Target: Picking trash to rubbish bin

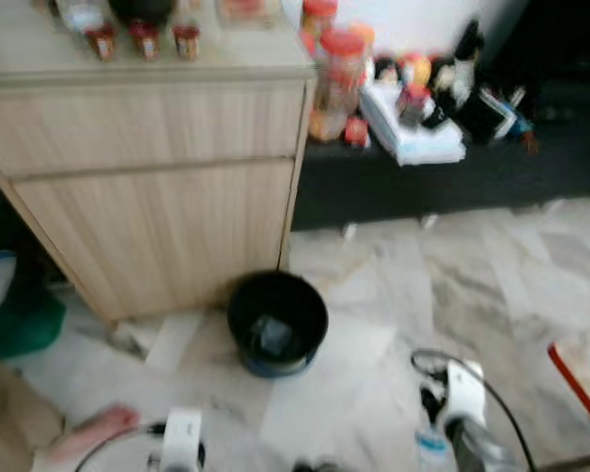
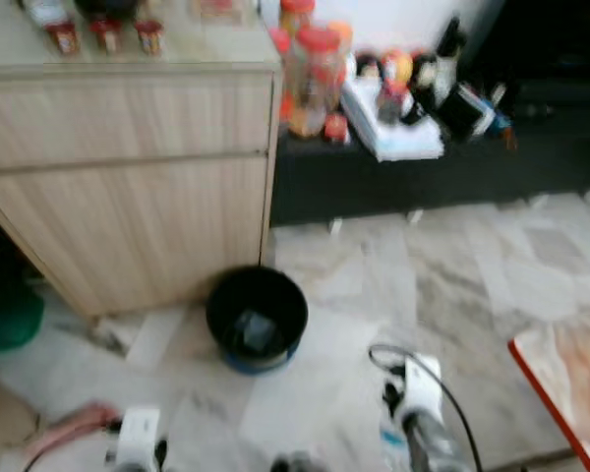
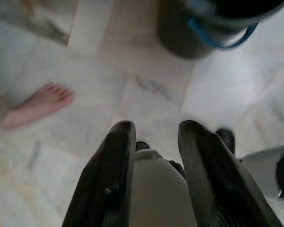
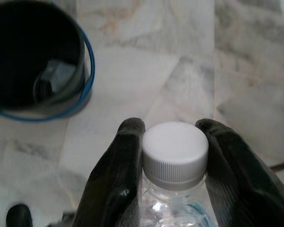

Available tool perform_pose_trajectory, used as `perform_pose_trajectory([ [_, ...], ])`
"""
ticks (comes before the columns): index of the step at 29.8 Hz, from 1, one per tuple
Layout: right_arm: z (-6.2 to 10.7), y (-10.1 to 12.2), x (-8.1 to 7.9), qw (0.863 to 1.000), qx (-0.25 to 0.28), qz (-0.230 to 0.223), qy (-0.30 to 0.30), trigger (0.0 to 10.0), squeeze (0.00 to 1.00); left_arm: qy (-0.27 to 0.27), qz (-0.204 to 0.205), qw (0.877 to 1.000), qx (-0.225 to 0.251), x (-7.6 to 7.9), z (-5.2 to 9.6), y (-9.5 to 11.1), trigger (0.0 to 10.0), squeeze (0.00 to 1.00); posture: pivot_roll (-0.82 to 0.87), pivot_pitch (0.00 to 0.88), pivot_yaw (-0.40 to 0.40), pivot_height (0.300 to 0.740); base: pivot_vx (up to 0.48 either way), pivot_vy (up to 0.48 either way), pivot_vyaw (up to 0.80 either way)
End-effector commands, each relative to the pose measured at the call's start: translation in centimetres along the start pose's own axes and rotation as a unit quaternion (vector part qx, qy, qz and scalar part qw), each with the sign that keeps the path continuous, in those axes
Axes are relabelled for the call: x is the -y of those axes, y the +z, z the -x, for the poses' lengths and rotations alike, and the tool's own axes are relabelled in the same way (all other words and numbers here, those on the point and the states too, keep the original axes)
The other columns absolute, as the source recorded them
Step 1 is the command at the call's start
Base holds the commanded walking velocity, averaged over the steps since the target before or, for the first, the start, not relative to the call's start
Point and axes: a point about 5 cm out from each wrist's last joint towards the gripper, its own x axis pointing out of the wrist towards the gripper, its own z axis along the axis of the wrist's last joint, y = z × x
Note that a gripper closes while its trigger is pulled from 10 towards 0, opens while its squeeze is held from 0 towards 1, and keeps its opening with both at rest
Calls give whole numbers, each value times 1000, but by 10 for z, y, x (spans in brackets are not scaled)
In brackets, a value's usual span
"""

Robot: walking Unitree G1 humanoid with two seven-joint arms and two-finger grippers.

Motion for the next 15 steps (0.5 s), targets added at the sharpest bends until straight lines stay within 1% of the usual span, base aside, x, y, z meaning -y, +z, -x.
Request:
perform_pose_trajectory([
  [1,0,-1,1,1000,-2,-7,-5,10000,0,-3,-5,998,-56,1,10,-28,10000,0,85,219,-188,740,341,0,0],
  [9,0,2,4,1000,2,-3,-13,10000,0,-1,-4,998,-56,0,10,-28,10000,0,87,223,-191,740,341,0,0],
  [12,0,3,5,1000,5,2,-12,10000,0,-1,-4,998,-55,1,10,-28,10000,0,85,222,-191,740,339,0,646],
  [14,0,4,6,1000,6,-5,-14,10000,0,-1,-4,999,-55,1,9,-27,10000,0,84,224,-191,740,339,0,800],
  [15,0,4,6,1000,7,-11,-15,10000,0,-2,-4,999,-54,1,9,-27,10000,0,84,224,-191,740,341,0,0],
])
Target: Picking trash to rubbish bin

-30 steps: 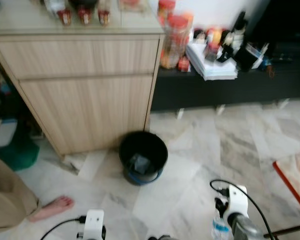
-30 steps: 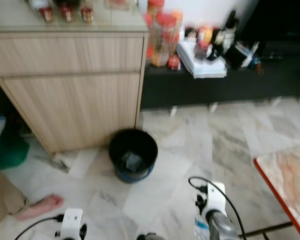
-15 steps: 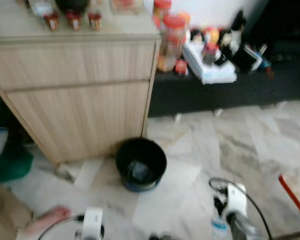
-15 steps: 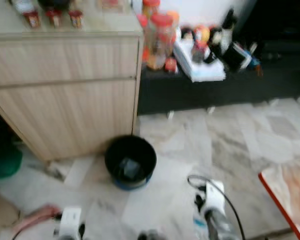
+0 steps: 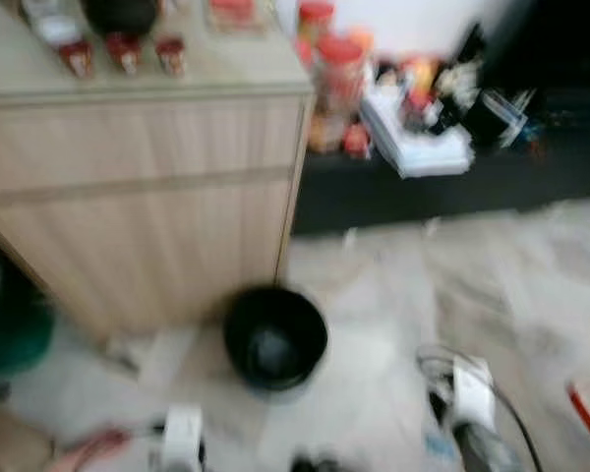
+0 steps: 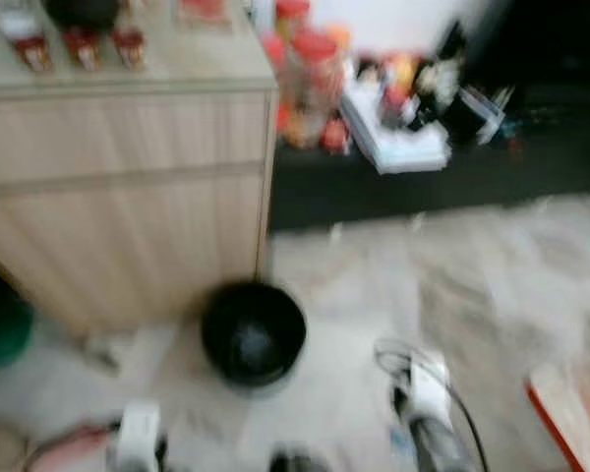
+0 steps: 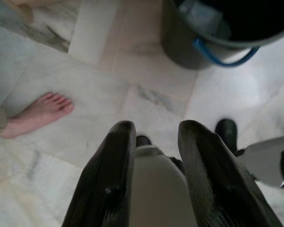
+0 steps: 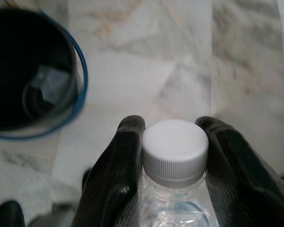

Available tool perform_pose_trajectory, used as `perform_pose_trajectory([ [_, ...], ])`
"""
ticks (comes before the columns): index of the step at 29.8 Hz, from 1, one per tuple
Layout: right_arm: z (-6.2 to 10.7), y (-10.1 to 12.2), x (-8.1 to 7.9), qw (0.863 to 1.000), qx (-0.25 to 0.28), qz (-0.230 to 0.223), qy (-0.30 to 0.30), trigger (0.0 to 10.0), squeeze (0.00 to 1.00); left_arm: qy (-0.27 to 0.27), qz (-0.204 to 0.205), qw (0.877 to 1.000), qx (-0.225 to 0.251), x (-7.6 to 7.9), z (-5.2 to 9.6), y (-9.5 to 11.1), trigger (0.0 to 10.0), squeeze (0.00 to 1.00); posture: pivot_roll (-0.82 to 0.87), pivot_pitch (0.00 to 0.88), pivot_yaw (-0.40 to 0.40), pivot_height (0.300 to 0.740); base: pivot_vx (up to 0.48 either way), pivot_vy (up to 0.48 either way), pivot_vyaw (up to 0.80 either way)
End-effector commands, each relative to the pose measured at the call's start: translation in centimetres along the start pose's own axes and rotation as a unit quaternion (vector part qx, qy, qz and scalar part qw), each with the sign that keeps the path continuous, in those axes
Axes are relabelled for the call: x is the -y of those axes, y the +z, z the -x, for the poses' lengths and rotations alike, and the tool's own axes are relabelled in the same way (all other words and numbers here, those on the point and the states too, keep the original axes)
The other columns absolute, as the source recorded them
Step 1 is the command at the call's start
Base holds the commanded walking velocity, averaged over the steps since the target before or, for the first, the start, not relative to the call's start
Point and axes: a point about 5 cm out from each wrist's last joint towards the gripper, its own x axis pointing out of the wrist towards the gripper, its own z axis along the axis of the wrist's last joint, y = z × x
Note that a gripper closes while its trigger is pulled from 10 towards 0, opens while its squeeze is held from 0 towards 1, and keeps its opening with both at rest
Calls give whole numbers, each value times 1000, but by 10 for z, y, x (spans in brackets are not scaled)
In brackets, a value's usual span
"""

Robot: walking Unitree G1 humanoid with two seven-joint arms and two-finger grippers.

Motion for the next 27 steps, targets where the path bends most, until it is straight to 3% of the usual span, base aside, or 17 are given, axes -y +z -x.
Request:
perform_pose_trajectory([
  [1,-1,2,-2,1000,4,-12,0,10000,0,-2,-4,998,-56,1,10,-28,10000,0,84,224,-191,740,341,0,0],
  [14,-3,10,-7,1000,15,-8,13,10000,0,-2,-5,998,-58,1,10,-29,10000,0,81,221,-191,740,342,0,0],
  [24,-8,30,-27,997,43,18,58,10000,0,-4,-5,999,-47,3,8,-23,10000,0,83,224,-195,740,344,0,0],
  [27,-10,53,-61,986,72,44,146,10000,0,-20,-19,1000,8,8,-2,5,10000,0,84,227,-196,740,0,0,0],
])
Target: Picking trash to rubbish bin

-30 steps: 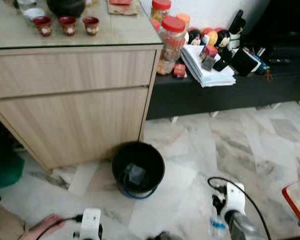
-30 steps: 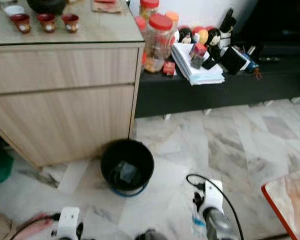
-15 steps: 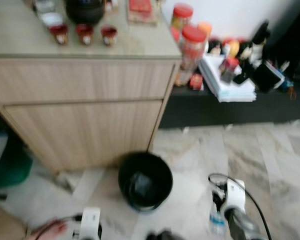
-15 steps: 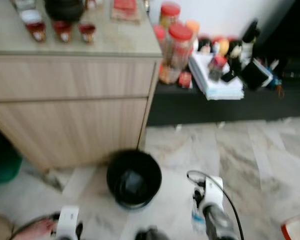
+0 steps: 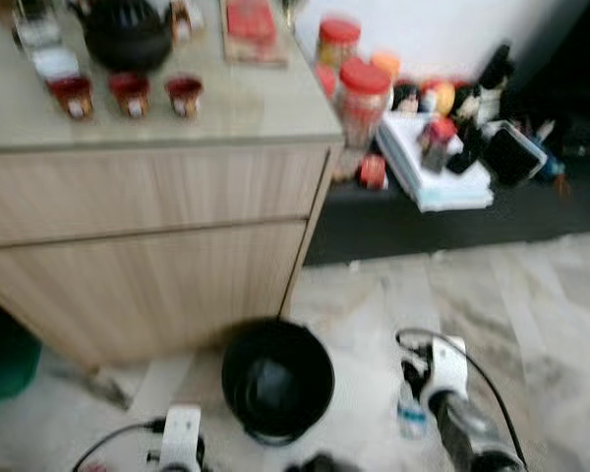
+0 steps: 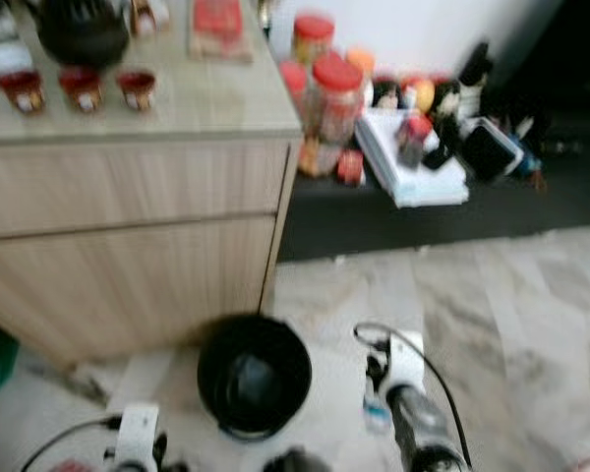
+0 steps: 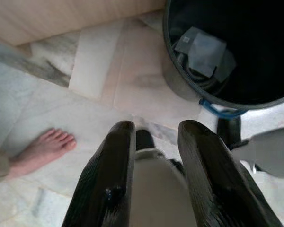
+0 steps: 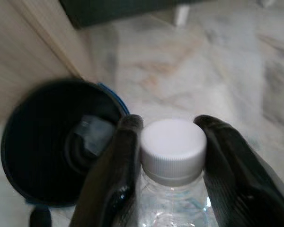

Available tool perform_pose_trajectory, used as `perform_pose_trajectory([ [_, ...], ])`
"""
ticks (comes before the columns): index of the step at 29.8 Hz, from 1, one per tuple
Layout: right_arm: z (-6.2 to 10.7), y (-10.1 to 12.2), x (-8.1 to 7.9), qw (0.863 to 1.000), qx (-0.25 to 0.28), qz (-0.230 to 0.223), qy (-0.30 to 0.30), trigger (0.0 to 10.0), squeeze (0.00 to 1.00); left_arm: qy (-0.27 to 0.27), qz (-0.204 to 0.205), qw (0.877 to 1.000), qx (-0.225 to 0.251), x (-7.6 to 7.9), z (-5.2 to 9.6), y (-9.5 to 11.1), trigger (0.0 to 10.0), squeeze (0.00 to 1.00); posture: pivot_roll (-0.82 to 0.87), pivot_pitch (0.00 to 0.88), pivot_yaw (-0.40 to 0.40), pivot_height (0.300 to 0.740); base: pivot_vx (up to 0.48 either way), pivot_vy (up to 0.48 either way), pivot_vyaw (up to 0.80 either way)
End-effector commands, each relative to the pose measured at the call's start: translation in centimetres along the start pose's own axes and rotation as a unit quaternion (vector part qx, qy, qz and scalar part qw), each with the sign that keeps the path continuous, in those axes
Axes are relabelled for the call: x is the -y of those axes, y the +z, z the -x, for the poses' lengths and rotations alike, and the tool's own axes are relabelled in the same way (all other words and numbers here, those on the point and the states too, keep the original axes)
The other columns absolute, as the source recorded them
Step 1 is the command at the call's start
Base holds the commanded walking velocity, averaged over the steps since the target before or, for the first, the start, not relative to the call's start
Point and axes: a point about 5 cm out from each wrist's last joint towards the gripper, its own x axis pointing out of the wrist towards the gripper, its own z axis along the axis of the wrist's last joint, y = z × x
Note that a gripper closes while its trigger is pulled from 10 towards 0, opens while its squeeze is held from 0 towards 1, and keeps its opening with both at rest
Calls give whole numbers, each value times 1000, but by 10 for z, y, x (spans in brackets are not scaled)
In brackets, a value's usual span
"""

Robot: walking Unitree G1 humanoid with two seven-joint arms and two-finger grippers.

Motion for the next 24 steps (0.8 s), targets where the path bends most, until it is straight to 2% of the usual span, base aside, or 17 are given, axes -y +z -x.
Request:
perform_pose_trajectory([
  [1,-7,18,-20,997,27,24,61,10000,0,-36,-13,999,24,17,-2,11,10000,0,83,226,-197,740,0,0,0],
  [3,-7,21,-23,997,32,28,69,10000,0,-40,-15,999,32,19,-3,15,10000,0,83,226,-197,740,0,0,0],
  [7,-13,40,-50,990,63,36,119,10000,0,-97,-12,990,97,36,-8,51,10000,0,84,227,-199,740,0,0,0],
  [9,-16,55,-70,984,86,34,151,10000,0,-153,-28,976,151,55,-9,79,10000,0,89,229,-201,740,0,0,0],
  [10,-16,55,-70,984,86,34,151,10000,0,-153,-28,976,151,55,-9,79,10000,0,89,229,-201,740,0,0,0],
  [12,-18,67,-88,978,102,34,181,10000,0,-209,-50,959,186,74,-6,100,10000,0,92,230,-201,740,0,0,0],
  [13,-18,67,-88,978,102,34,181,10000,0,-209,-50,959,186,74,-6,100,10000,0,92,230,-201,740,0,0,0],
  [14,-18,72,-98,975,112,31,189,10000,0,-239,-68,948,197,84,-3,107,10000,0,95,230,-201,740,0,0,0],
  [15,-18,72,-98,975,112,31,189,10000,0,-239,-68,948,197,84,-3,107,10000,0,95,230,-201,740,0,0,0],
  [16,-19,77,-105,973,119,26,194,10000,0,-263,-80,939,207,93,0,113,10000,0,95,232,-199,740,0,0,0],
  [17,-19,77,-105,973,119,26,194,10000,0,-263,-80,939,207,93,0,113,10000,0,95,232,-199,740,0,0,0],
  [18,-19,78,-110,973,120,22,197,10000,0,-275,-83,934,212,97,1,115,10000,0,97,233,-200,740,0,0,0],
  [24,-19,79,-115,972,120,13,202,10000,0,-286,-85,929,217,100,3,117,10000,0,99,233,-201,740,0,0,0],
])
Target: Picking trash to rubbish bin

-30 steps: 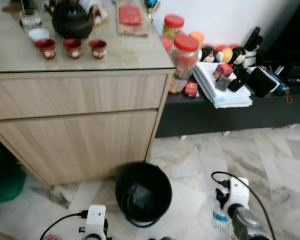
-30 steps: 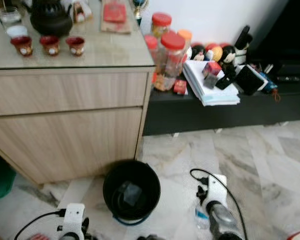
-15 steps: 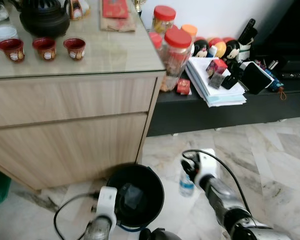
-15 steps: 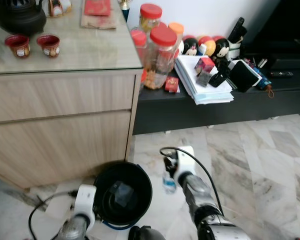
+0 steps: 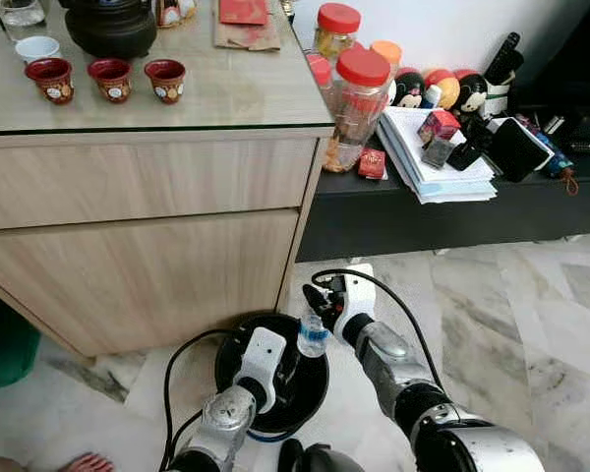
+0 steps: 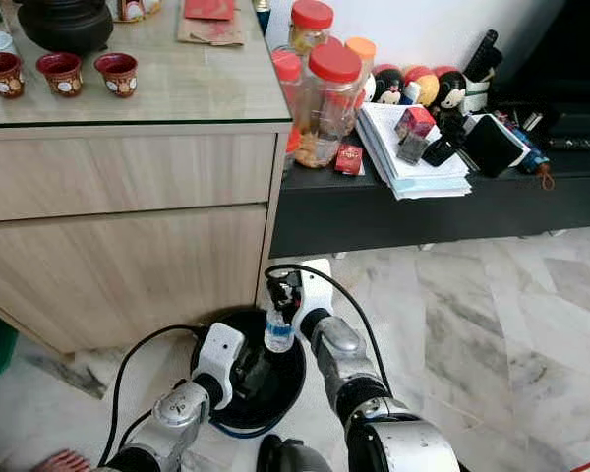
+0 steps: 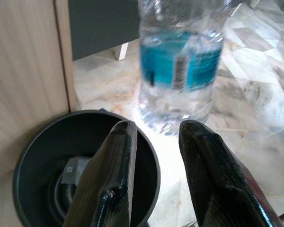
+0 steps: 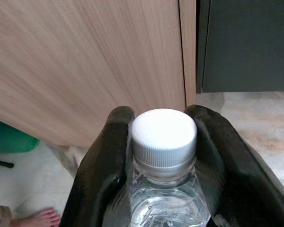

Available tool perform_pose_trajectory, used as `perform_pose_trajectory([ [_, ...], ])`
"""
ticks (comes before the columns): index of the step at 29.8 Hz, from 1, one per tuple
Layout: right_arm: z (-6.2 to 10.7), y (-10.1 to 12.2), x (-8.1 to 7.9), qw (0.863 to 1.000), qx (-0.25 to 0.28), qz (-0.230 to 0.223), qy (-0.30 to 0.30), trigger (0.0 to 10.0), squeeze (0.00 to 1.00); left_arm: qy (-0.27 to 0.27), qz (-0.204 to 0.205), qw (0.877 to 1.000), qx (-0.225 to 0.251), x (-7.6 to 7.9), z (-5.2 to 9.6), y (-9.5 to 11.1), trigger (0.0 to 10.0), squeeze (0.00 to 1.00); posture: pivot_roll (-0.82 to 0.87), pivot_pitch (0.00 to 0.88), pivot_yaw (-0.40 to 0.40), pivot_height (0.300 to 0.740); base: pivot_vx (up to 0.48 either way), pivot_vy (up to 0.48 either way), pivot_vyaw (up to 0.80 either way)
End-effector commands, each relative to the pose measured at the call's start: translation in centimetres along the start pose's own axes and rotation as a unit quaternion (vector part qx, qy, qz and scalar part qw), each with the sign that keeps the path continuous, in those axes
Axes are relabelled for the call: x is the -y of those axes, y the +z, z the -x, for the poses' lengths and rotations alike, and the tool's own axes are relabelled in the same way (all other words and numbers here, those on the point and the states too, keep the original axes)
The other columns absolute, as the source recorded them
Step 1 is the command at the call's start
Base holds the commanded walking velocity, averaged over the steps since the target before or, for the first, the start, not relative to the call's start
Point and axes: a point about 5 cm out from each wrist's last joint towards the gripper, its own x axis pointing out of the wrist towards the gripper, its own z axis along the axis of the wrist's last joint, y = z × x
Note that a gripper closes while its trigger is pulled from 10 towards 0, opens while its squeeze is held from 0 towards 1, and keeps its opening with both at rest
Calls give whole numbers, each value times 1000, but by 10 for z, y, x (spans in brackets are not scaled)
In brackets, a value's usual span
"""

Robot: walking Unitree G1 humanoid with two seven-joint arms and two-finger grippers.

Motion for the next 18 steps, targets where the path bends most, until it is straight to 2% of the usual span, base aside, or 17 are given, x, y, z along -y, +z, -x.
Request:
perform_pose_trajectory([
  [1,1,2,4,1000,3,-5,-8,10000,0,-21,-4,1000,-5,9,-1,-2,10000,0,99,233,-201,740,0,0,0],
  [5,0,2,1,1000,4,-4,-5,10000,0,-29,-6,1000,-5,11,0,-2,10000,0,103,240,-203,740,0,0,0],
  [6,-1,1,-1,1000,3,-5,0,10000,1000,-37,-9,999,-6,13,0,-3,10000,0,104,241,-202,740,0,0,0],
  [13,-1,1,-2,1000,5,-10,5,10000,1000,-60,-23,998,-6,18,-2,-1,10000,0,100,238,-203,740,0,0,0],
  [18,0,1,1,1000,6,-8,2,10000,1000,-53,-20,998,-6,13,-2,0,10000,0,98,240,-205,740,0,0,0],
])
